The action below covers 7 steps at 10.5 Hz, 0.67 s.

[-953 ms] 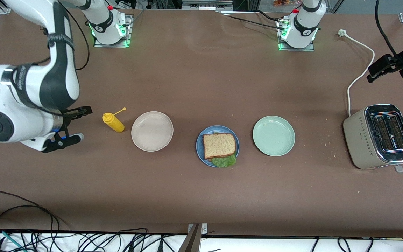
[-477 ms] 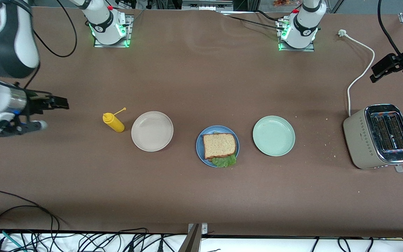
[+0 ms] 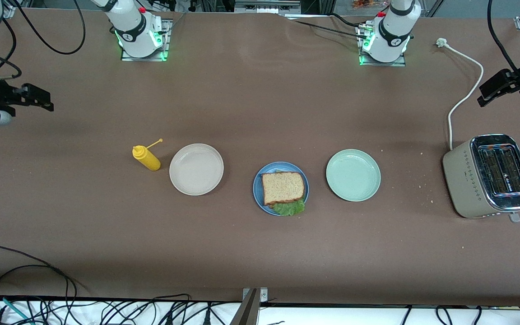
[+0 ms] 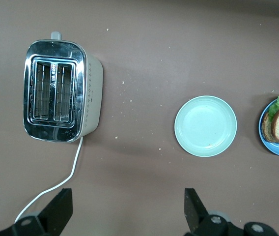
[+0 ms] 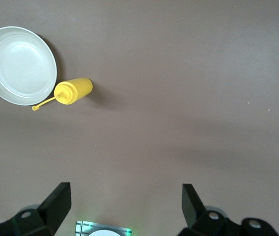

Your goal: Make sandwich in blue plate with both arms

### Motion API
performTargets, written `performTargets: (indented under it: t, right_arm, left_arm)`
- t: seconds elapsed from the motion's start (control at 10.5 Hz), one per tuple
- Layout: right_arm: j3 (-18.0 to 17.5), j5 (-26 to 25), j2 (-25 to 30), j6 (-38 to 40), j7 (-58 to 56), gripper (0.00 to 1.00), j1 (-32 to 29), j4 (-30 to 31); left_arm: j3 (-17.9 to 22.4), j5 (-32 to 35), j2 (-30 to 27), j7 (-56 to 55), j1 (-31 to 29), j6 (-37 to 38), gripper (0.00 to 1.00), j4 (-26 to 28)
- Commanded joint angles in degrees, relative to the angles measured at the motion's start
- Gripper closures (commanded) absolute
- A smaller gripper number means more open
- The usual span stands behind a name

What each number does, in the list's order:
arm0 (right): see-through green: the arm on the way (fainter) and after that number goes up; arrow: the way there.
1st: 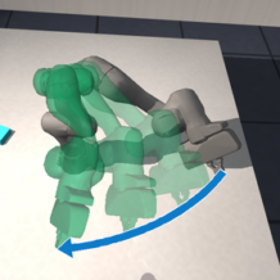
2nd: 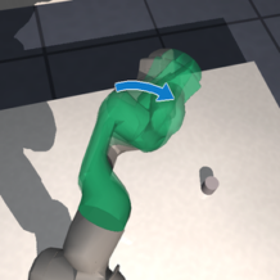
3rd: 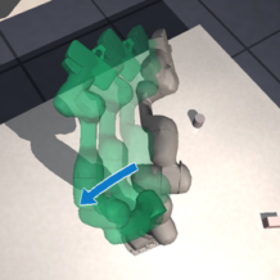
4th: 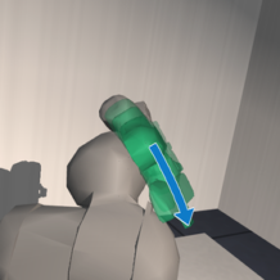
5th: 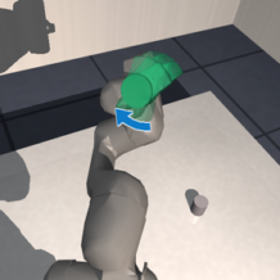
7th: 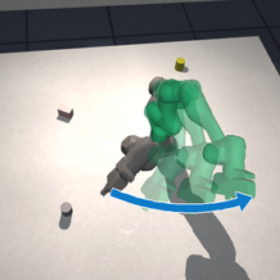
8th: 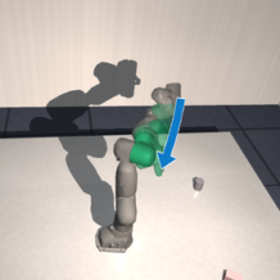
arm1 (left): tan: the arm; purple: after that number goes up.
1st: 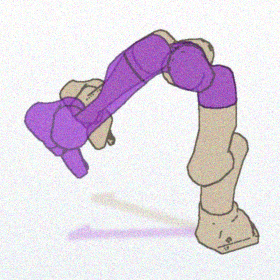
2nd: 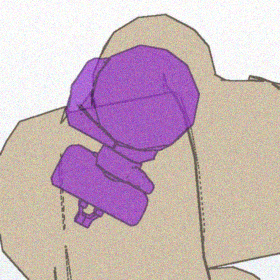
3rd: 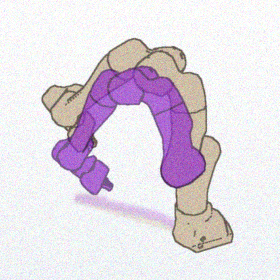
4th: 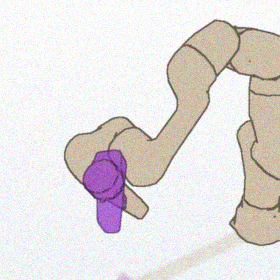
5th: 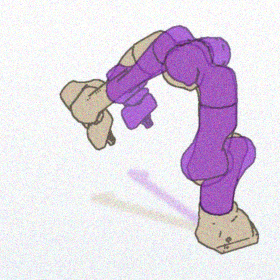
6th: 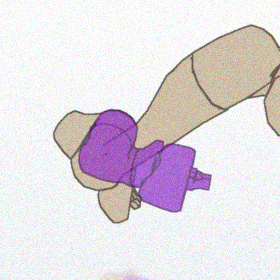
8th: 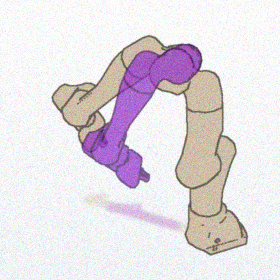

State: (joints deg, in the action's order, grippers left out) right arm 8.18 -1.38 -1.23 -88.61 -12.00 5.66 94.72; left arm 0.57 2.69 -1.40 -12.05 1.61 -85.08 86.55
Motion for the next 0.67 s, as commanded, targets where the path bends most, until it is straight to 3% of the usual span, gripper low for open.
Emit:
performTargets:
  t: [0.0, 0.57]
  right_arm:
    - [-1.06, -1.26, 0.35, 1.95, 0.93, 0.0, -1.0, -1.03]
    - [-1.15, -0.21, -0.61, 1.16, 5.67, 0.0, -0.82, -1.82]
  left_arm:
    - [-0.13, -0.05, 0.52, -0.34, -0.38, 2.11, 0.0, -1.56]
    - [-0.13, -0.05, 0.52, -0.43, -0.38, 2.11, 0.0, -1.56]
